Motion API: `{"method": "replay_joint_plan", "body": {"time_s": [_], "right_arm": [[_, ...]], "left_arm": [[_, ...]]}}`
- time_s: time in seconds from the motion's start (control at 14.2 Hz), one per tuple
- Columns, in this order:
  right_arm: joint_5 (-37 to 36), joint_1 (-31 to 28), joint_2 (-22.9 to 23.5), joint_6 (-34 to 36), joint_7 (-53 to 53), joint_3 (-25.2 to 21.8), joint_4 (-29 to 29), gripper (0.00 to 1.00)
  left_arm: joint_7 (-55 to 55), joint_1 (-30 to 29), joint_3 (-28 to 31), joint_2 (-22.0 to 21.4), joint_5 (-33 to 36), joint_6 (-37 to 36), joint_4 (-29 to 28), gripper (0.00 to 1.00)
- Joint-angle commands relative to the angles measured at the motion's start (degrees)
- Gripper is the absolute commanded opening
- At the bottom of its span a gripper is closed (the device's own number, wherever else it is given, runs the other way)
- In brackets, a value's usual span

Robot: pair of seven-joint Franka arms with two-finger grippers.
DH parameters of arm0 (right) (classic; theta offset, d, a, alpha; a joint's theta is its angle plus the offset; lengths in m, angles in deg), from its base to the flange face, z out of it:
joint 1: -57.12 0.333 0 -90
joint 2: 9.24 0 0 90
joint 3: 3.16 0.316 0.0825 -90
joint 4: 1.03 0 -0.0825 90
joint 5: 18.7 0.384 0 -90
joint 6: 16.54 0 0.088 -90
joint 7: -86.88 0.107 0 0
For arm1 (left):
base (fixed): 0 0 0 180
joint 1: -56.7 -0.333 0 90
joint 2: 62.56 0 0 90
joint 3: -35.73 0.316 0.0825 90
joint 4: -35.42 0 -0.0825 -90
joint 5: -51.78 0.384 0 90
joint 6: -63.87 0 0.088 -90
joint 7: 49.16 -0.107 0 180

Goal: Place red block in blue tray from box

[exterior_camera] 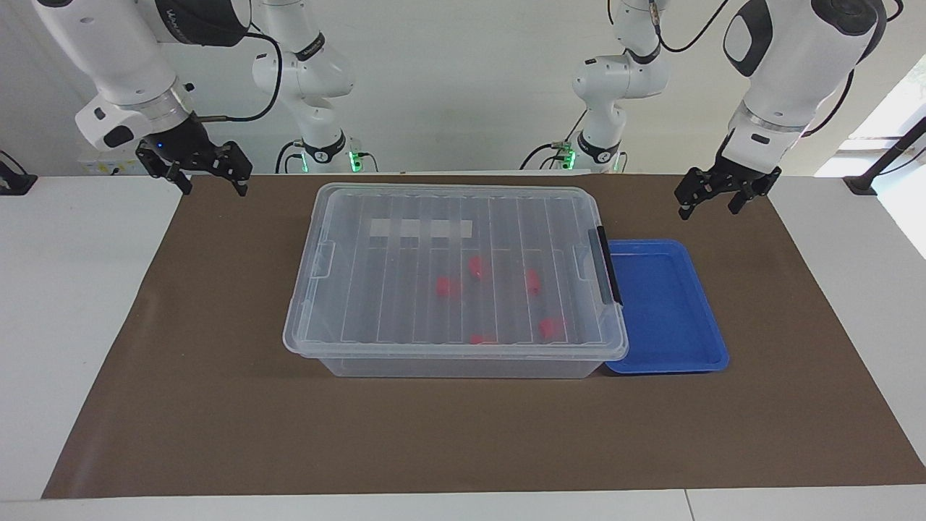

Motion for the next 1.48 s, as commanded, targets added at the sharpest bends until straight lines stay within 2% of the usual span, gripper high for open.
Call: {"method": "replay_joint_plan", "body": {"time_s": [0.0,0.14,0.28,0.42,0.63,0.85,1.06,1.41], "right_arm": [[0.9,-0.1,-0.9,-2.7,-0.1,0.3,1.4,1.00],[0.9,0.0,-1.0,-3.1,0.9,0.6,1.6,1.00],[0.9,0.7,-0.9,-8.1,2.6,0.9,2.1,1.00],[0.9,2.8,-1.0,-9.3,4.6,1.0,3.7,1.00],[0.9,4.8,-0.5,-15.7,6.9,1.0,7.3,1.00],[0.7,6.7,4.2,-16.7,10.5,1.2,6.9,1.00],[-0.1,10.1,6.9,-19.0,15.9,1.2,7.2,1.00],[0.0,9.3,6.4,-20.3,9.4,1.2,10.8,1.00]], "left_arm": [[-0.6,-0.5,-0.2,-0.7,-0.8,-0.8,-0.4,1.00],[-0.6,-0.5,-0.2,-0.6,-0.8,-0.8,-0.4,1.00],[-0.6,-0.5,-0.2,-0.6,-0.8,-0.8,-0.4,1.00],[-0.6,-0.5,-0.2,-0.7,-0.8,-0.8,-0.4,1.00],[-0.6,-0.5,-0.2,-0.7,-0.8,-0.8,-0.4,1.00],[-0.6,-0.5,-0.2,-0.7,-0.8,-0.8,-0.4,1.00],[-0.6,-0.5,-0.2,-0.7,-0.8,-0.8,-0.4,1.00],[-0.6,-0.5,-0.2,-0.7,-0.8,-0.8,-0.4,1.00]]}}
